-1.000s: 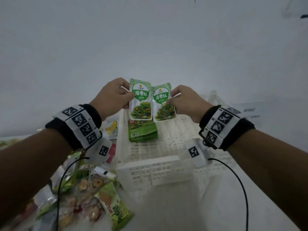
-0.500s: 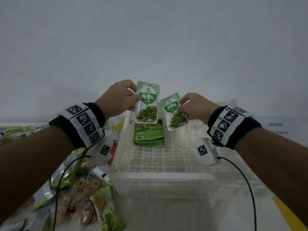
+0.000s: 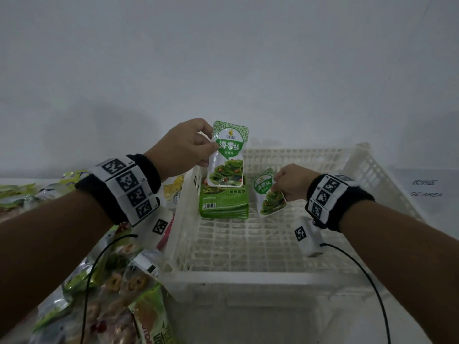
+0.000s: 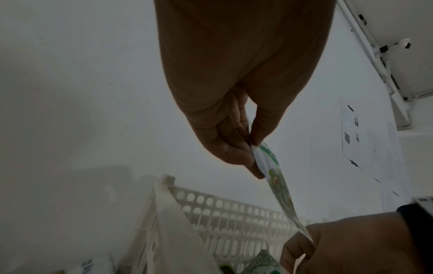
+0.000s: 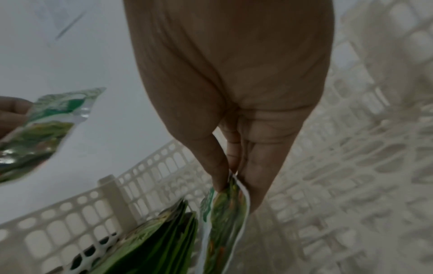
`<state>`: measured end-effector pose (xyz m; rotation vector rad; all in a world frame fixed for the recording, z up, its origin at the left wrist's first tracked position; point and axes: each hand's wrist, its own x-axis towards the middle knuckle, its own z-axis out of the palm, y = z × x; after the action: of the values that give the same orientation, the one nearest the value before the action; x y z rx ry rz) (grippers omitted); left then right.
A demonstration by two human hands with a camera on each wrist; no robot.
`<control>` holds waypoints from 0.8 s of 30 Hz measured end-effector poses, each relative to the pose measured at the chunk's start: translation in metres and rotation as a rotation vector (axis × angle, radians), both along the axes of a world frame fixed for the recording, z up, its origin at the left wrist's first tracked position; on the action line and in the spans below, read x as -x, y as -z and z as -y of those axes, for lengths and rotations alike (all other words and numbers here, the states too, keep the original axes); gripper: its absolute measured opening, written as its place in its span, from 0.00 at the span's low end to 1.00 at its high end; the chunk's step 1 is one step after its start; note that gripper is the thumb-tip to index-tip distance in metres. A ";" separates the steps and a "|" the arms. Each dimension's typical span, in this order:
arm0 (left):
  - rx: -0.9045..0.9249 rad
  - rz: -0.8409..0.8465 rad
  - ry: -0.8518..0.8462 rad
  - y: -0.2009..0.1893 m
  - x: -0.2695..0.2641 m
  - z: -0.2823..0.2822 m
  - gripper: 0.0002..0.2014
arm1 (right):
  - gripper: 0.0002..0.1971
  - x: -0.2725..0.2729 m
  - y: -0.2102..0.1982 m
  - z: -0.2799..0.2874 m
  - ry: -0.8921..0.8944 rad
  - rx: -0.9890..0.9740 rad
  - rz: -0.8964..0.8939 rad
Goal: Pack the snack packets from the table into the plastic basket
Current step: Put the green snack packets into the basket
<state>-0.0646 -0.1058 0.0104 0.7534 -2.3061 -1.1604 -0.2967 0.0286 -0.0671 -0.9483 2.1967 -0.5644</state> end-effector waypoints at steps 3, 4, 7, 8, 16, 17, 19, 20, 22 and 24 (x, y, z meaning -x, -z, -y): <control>-0.016 -0.011 -0.013 0.001 -0.001 0.001 0.07 | 0.07 0.001 0.008 0.003 -0.023 -0.032 -0.020; -0.023 -0.016 -0.017 0.001 -0.002 0.001 0.08 | 0.06 0.000 0.010 0.003 -0.007 -0.034 -0.024; -0.036 -0.022 -0.021 0.001 -0.005 0.002 0.08 | 0.11 -0.002 0.015 0.005 0.003 -0.077 -0.093; -0.036 -0.023 -0.021 0.001 -0.006 0.002 0.07 | 0.14 -0.004 0.015 0.005 0.008 -0.086 -0.105; -0.044 -0.038 -0.023 0.001 -0.011 0.002 0.07 | 0.20 -0.011 0.013 0.006 -0.062 -0.143 -0.267; -0.047 -0.040 -0.022 0.001 -0.012 0.002 0.06 | 0.22 -0.011 0.009 0.006 -0.081 -0.160 -0.320; -0.047 -0.045 -0.017 0.001 -0.013 0.004 0.06 | 0.24 -0.014 -0.001 0.004 -0.119 -0.145 -0.438; -0.045 -0.049 -0.014 0.002 -0.013 0.004 0.06 | 0.23 -0.015 -0.006 0.002 -0.130 -0.091 -0.478; -0.044 -0.060 -0.009 0.002 -0.013 0.003 0.06 | 0.15 -0.019 -0.017 0.001 -0.124 0.104 -0.472; -0.050 -0.076 -0.007 0.002 -0.012 0.002 0.06 | 0.10 -0.028 -0.027 0.000 -0.102 0.354 -0.357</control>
<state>-0.0524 -0.1076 0.0080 0.7219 -2.2187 -1.2261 -0.2687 0.0288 -0.0398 -1.4327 2.3848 -0.8033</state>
